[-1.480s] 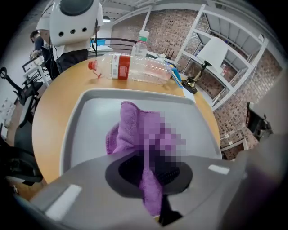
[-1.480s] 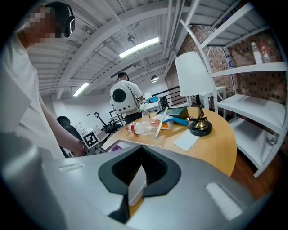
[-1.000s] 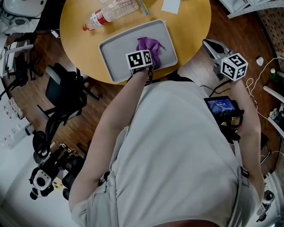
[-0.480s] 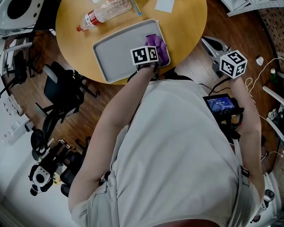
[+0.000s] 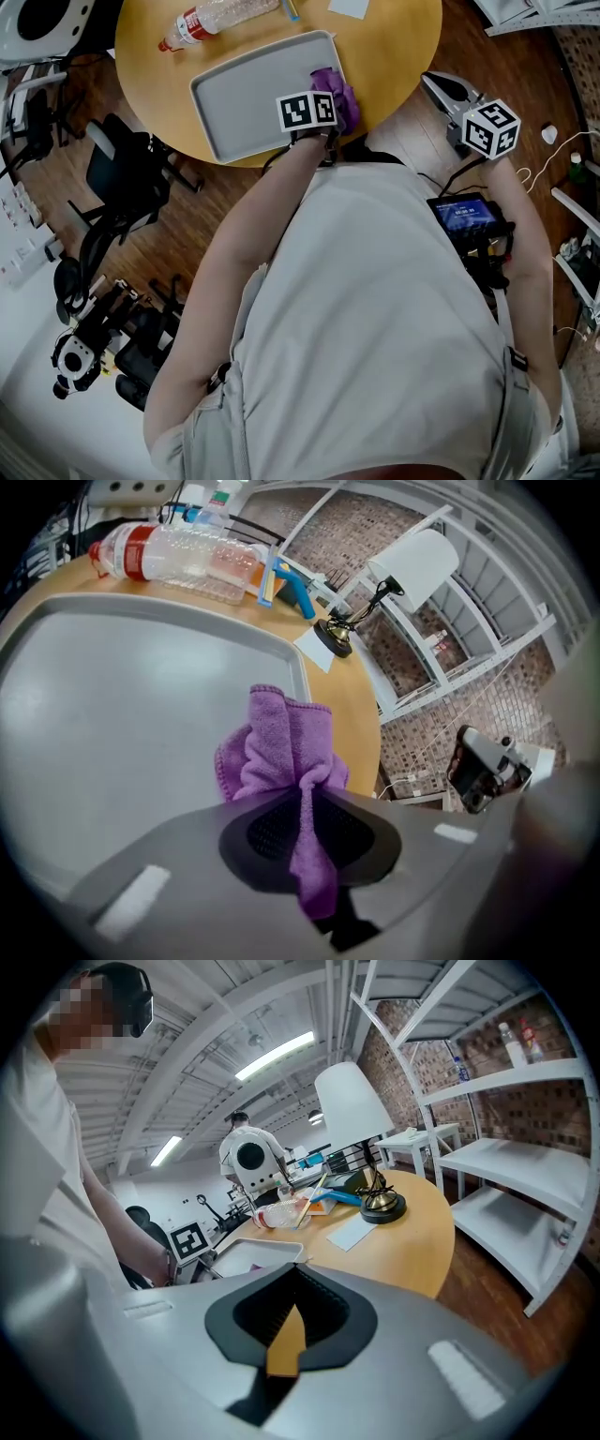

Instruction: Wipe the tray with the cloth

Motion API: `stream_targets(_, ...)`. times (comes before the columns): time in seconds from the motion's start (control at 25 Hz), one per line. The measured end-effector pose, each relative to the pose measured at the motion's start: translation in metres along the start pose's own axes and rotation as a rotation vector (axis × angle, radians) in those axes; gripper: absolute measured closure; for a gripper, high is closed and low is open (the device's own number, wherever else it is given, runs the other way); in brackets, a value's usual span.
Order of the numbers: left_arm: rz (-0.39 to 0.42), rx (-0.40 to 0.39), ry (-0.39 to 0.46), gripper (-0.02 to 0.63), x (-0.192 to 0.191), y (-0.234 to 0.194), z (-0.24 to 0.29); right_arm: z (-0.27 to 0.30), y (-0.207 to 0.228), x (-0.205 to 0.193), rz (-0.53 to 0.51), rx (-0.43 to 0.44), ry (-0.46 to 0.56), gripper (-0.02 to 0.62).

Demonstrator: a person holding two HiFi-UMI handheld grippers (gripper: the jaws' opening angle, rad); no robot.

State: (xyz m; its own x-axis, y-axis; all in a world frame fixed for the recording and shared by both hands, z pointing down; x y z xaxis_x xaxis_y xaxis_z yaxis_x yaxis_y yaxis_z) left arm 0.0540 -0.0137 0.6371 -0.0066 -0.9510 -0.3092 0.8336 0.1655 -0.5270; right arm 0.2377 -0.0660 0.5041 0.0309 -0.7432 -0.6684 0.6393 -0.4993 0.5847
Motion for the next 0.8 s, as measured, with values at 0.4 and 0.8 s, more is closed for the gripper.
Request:
stream_targets(0.4,0.143,-0.029,-0.098,0.574,-0.027,-0.004,-0.016,0.015,-0.025,0.013,-0.040,0.013,-0.010,0.593)
stream_targets(0.8,0.158,0.060,-0.095,0.574,-0.046,-0.069,-0.063,0.060,-0.063,0.009,-0.064,0.063,-0.032,0.592)
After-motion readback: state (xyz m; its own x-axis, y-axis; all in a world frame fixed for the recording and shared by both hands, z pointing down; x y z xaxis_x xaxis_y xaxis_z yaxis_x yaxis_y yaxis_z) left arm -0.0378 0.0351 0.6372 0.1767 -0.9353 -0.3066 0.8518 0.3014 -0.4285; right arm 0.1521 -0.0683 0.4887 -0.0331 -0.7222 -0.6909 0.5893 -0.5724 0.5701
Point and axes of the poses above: the fingertips, and each gripper's own axes: z forward along the fingers, y to its right, x out of its top, the point moved 2 cm from there along -z, backward along the fingers, and after that the axes turned 11 degrees about z, right-handed, at the moved point
